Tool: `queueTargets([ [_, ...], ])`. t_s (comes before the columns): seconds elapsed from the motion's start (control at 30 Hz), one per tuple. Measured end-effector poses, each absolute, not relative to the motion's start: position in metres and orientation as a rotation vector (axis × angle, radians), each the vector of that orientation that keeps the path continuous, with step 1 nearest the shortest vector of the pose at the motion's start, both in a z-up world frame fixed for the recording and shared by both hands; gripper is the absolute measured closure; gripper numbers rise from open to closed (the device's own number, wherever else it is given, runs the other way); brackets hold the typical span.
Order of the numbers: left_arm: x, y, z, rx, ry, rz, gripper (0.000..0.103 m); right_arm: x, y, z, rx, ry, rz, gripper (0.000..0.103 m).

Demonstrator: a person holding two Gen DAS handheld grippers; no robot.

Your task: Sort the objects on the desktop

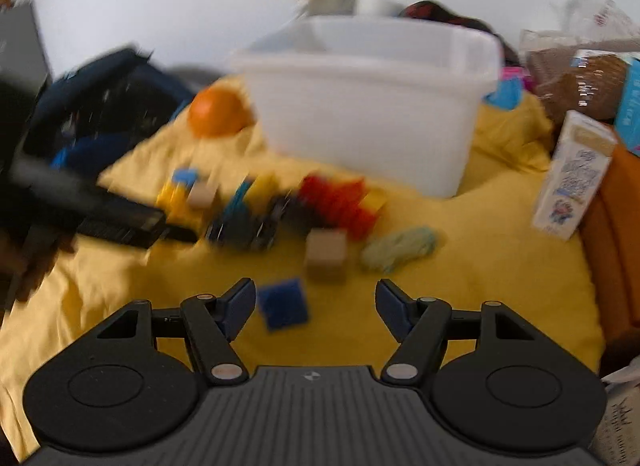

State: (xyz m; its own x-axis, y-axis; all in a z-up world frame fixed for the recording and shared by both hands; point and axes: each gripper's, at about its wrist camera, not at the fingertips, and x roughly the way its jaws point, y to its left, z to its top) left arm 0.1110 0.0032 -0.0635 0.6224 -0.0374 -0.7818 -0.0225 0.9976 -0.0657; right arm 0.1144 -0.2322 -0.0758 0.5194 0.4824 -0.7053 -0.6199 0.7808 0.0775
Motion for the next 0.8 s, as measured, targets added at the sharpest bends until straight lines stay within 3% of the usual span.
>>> queueTargets([
  [0.17,0.128,0.005,-0.073,-0.120,0.914,0.028,0.050,0.114,-0.210,-0.089,-0.287,0.763,0.691,0.034],
  [0.27,0.131,0.001,-0.075,-0.090,0.904,-0.021,0.069,0.121,-0.202,-0.097,-0.299,0.785,0.695,0.039],
  [0.33,0.128,0.000,-0.074,-0.071,0.914,-0.054,0.081,0.124,-0.200,-0.104,-0.292,0.824,0.719,0.066],
  [0.7,0.068,-0.007,-0.044,-0.049,0.843,-0.153,0.081,0.099,-0.258,-0.078,-0.107,0.827,0.679,0.066],
  [0.8,0.060,-0.006,-0.055,-0.053,0.877,-0.137,0.074,0.090,-0.265,-0.083,-0.104,0.843,0.661,0.066],
])
